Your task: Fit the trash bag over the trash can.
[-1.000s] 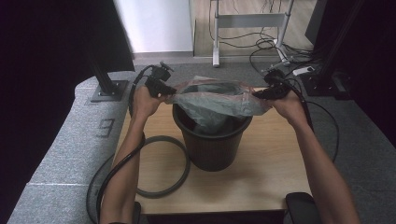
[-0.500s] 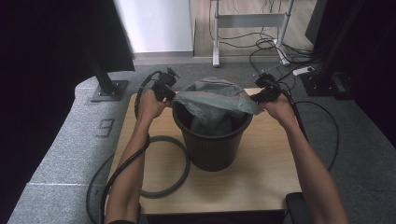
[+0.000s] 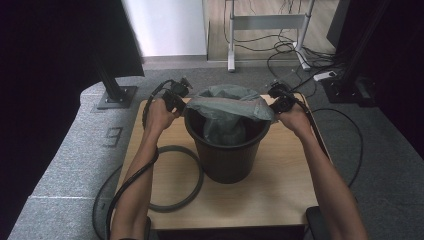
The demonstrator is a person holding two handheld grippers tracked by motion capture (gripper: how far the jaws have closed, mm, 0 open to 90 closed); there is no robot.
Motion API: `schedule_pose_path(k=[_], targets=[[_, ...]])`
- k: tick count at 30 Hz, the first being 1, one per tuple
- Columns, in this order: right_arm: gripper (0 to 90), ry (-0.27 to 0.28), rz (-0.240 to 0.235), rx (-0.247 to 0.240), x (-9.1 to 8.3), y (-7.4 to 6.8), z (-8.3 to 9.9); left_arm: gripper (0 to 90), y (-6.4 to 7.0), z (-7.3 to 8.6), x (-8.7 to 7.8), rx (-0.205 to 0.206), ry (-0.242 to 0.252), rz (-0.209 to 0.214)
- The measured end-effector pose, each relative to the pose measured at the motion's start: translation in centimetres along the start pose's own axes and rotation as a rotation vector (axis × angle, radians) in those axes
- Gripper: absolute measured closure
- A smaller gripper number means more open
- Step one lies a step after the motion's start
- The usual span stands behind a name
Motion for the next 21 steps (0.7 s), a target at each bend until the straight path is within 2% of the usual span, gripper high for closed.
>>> schedule_pose_path(k=[4, 5, 6, 7, 8, 9, 10, 11, 12, 15, 17, 18, 21], targets=[[87.2, -0.011, 0.005, 0.013, -0.4, 1.0, 0.8, 89.0, 0.2, 0.7, -0.7, 0.005, 0.030, 0.026], [87.2, -0.010, 0.001, 0.016, -0.5, 1.1, 1.0, 88.7, 0.2, 0.9, -1.0, 0.001, 0.041, 0.044], [87.2, -0.006, -0.010, 0.016, -0.6, 1.2, 1.2, 86.8, 0.3, 1.2, -1.2, -0.001, 0.057, 0.072], [85.7, -0.002, -0.031, 0.008, -1.0, 1.2, 1.7, 76.2, 0.4, 1.4, -1.4, 0.006, 0.077, 0.096], [85.7, -0.002, -0.031, 0.008, -1.0, 1.2, 1.7, 76.2, 0.4, 1.6, -1.7, 0.018, 0.106, 0.106], [81.4, 0.000, -0.035, 0.004, -1.2, 1.2, 1.9, 68.9, 0.3, 1.8, -2.1, 0.022, 0.134, 0.097], [74.9, 0.005, -0.034, -0.001, -1.5, 1.3, 2.0, 65.7, 0.2, 1.9, -2.7, 0.012, 0.163, 0.092], [60.9, 0.025, -0.028, 0.000, -2.3, 1.4, 2.0, 58.3, 0.0, 1.9, -3.3, 0.005, 0.198, 0.100], [60.9, 0.025, -0.028, 0.000, -2.3, 1.4, 2.0, 58.3, -0.1, 1.9, -4.0, 0.006, 0.233, 0.114], [48.0, 0.059, -0.050, -0.021, -4.0, 1.2, 1.9, 53.0, -0.2, 1.9, -6.0, 0.036, 0.300, 0.127], [45.5, 0.082, -0.069, -0.032, -5.1, 1.0, 1.7, 51.7, 0.1, 1.8, -7.0, 0.061, 0.317, 0.143], [43.8, 0.098, -0.096, -0.041, -6.0, 0.7, 1.6, 50.8, 0.3, 1.8, -7.3, 0.066, 0.323, 0.152], [43.2, 0.108, -0.131, -0.073, -7.2, 0.0, 1.7, 51.4, 0.8, 2.1, -7.8, 0.097, 0.312, 0.138]])
Point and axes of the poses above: each handheld gripper's, and its own axes: x roughly forward along the jaws, z roughly out of its underside, y roughly to its right, the point moved 5 cm from there along x, roughly forward along the jaws, and after that the axes turned 7 degrees about x, right-handed, at the moved point
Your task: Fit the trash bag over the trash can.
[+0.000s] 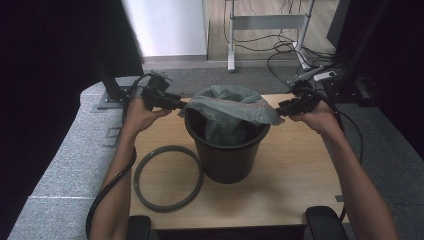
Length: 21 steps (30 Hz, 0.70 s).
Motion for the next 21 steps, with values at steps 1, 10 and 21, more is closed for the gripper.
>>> schedule_pose_path(k=[1, 10, 21], targets=[[43.1, 0.003, -0.006, -0.011, -0.3, -0.3, 0.0, 51.6, 0.2, 0.1, -0.1, 0.004, -0.001, 0.003], [43.2, 0.023, -0.073, -0.070, -2.6, -2.0, 0.8, 50.3, 1.9, 1.0, -1.6, 0.054, 0.032, 0.072], [44.5, 0.018, -0.167, -0.172, -3.8, -5.0, 1.1, 47.0, 3.8, 0.8, -2.5, 0.116, 0.034, 0.126]])
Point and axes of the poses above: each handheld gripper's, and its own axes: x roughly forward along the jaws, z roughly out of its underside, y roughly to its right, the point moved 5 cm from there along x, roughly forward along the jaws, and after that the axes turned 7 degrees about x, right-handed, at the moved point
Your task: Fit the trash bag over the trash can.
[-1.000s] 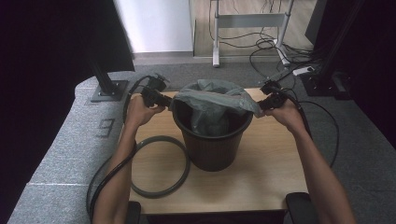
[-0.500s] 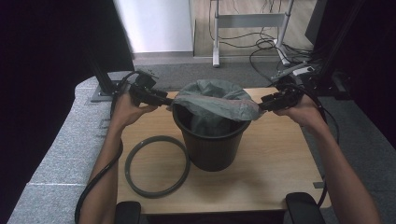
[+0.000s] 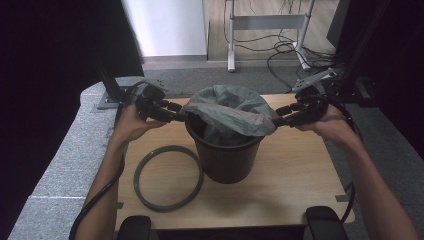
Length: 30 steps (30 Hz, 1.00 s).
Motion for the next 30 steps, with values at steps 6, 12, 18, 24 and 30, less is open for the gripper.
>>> schedule_pose_path(k=[6, 12, 18, 24, 30], targets=[[44.5, -0.003, -0.018, -0.038, -0.4, -1.2, -0.4, 45.1, -0.8, -1.4, 0.0, -0.009, 0.005, -0.013], [44.4, 0.000, -0.055, -0.066, -0.9, -2.2, -0.6, 44.0, -1.5, -2.4, 1.2, -0.009, -0.035, -0.004], [68.8, -0.028, -0.033, -0.101, 0.2, -3.2, -0.7, 64.1, -1.3, -2.4, 1.7, -0.002, -0.070, -0.051], [85.3, -0.039, -0.051, -0.152, 0.7, -4.5, -0.4, 87.5, 0.4, -1.4, 0.2, 0.025, -0.043, -0.020], [85.9, -0.089, -0.082, -0.191, 1.5, -5.9, 0.7, 88.9, 2.0, 0.4, -0.1, 0.049, 0.006, 0.012]])
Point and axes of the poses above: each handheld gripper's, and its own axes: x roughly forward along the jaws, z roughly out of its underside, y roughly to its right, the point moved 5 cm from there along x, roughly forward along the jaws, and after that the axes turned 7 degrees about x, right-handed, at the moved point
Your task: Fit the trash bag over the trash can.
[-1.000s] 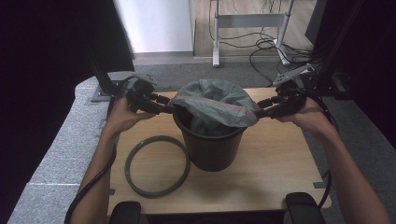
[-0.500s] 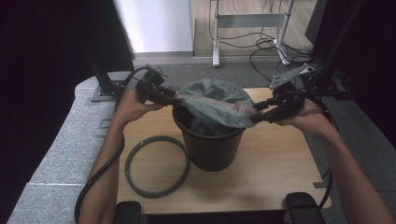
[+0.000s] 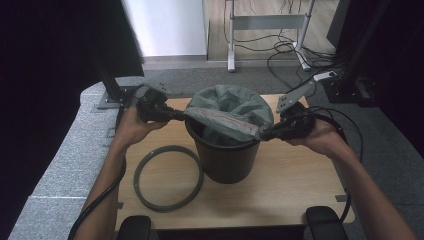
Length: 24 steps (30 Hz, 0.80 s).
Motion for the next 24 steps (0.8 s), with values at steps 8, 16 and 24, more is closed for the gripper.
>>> schedule_pose_path(k=[8, 16, 24], targets=[[87.2, -0.026, -0.019, -0.027, 1.5, -1.4, 1.1, 89.7, 1.1, 2.1, 0.7, 0.019, 0.006, -0.019], [87.5, -0.001, -0.031, -0.008, 2.9, -1.6, 2.3, 89.8, 1.7, 2.8, 1.2, 0.021, 0.030, 0.036], [87.8, 0.023, -0.043, 0.020, 4.4, -1.5, 2.8, 89.8, 2.6, 3.4, 2.5, 0.067, 0.002, 0.061]])
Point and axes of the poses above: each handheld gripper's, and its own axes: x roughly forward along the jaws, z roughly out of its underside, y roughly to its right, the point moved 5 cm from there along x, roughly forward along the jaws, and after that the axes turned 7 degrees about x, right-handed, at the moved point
